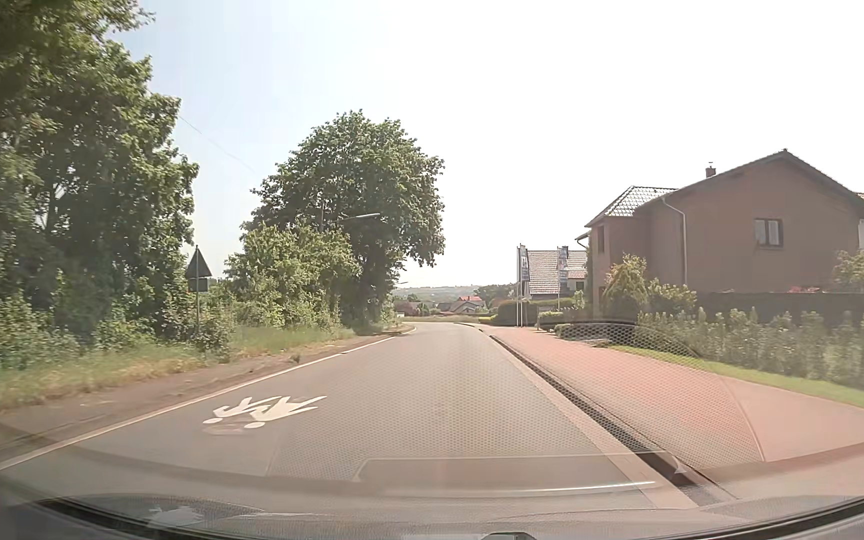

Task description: Follow the waypoints while adhering to traffic rules and regulations

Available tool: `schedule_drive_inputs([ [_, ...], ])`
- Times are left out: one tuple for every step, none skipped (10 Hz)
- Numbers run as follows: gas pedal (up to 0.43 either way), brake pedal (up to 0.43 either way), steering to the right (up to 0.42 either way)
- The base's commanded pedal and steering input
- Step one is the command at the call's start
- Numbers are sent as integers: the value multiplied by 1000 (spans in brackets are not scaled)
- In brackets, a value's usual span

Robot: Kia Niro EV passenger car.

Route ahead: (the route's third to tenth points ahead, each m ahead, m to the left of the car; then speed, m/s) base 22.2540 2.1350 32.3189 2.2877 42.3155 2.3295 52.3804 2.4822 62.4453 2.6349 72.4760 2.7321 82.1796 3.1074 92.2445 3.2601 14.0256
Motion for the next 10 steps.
schedule_drive_inputs([
  [150, 0, 0],
  [150, 0, -1],
  [150, 0, -1],
  [150, 0, -1],
  [138, 0, -1],
  [130, 0, -1],
  [118, 0, -1],
  [110, 0, -1],
  [110, 0, -1],
  [110, 0, -1],
])
